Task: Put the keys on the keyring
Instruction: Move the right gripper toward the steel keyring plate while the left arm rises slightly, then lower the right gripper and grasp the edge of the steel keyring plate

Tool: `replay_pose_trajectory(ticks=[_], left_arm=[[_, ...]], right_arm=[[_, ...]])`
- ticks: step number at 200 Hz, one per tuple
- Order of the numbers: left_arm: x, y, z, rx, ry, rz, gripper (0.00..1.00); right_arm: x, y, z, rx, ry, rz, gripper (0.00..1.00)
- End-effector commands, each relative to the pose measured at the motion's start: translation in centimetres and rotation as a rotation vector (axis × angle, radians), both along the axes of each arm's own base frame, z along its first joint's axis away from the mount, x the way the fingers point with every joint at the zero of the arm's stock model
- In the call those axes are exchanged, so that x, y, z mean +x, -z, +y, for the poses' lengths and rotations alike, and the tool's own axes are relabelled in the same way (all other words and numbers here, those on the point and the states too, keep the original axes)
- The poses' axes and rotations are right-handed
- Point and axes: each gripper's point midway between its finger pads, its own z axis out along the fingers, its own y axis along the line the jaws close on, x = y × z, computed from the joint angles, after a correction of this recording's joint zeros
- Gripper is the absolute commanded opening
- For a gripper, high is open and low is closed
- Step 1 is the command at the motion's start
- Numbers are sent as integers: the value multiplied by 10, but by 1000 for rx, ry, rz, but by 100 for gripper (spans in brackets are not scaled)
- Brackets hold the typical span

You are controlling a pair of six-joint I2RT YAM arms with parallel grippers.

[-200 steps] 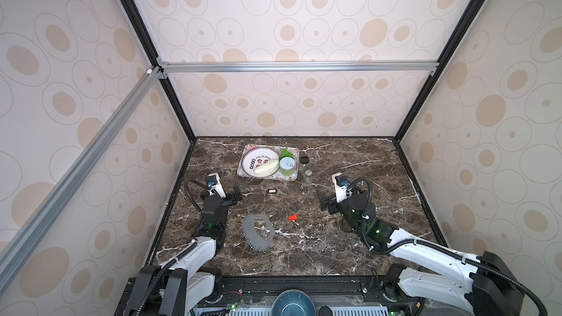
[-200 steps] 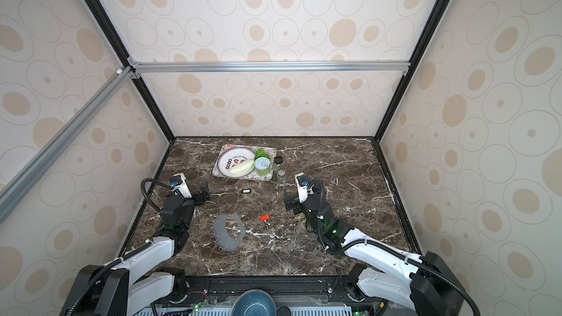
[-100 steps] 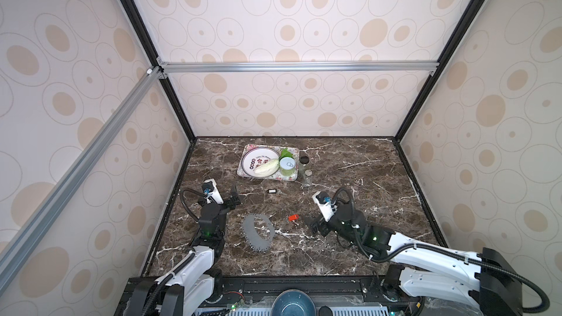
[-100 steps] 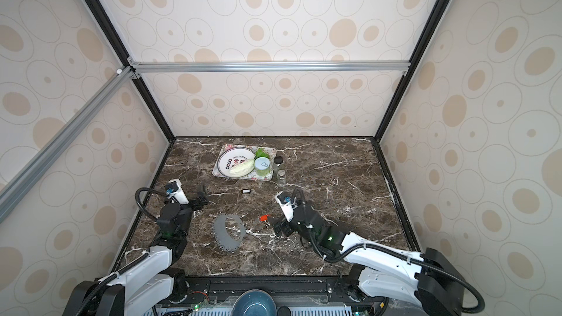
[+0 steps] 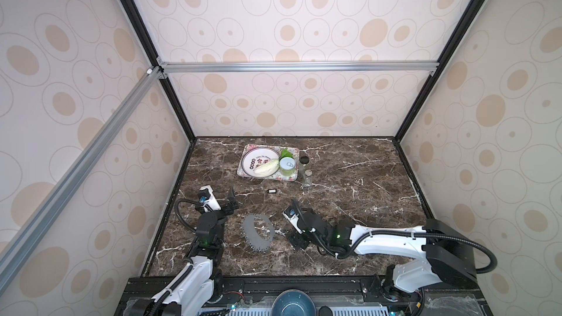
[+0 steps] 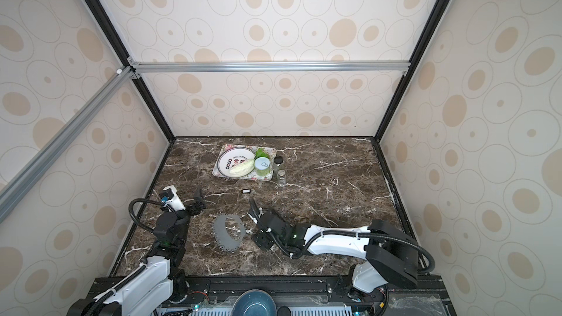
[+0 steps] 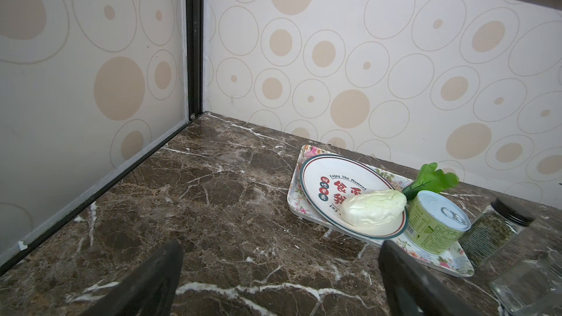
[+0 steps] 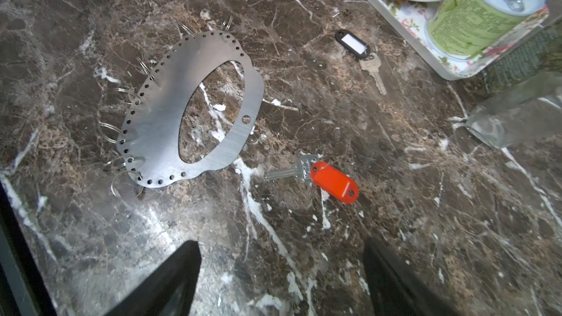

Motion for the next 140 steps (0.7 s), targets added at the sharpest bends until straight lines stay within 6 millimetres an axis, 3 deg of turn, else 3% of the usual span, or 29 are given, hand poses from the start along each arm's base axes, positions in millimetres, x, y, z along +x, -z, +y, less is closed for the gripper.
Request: replay_pose_trajectory(ticks=[1,34,52,76,102,140], left_arm=[[0,-12,-1,-24,4,-52,100],[-1,-16,-3,-15,20,-78,100],[-2,-15,-1,-18,9,-77,100],[-3,-14,1,-22,-6,-76,100],[-4,-14,2,-25,-13,-76,100],[-5,-13,5,-29,-30,-77,100]], right_arm=[[-5,3,24,24,-35,54,80],[-4,15,47,-10,-55,54,72],[-8,11,56,-22,-41,29,65],[-32,5,70,0,-65,59,64],[-52,7,73,-35,-91,96,61],[-54,20,72,-117,-76,107,54]])
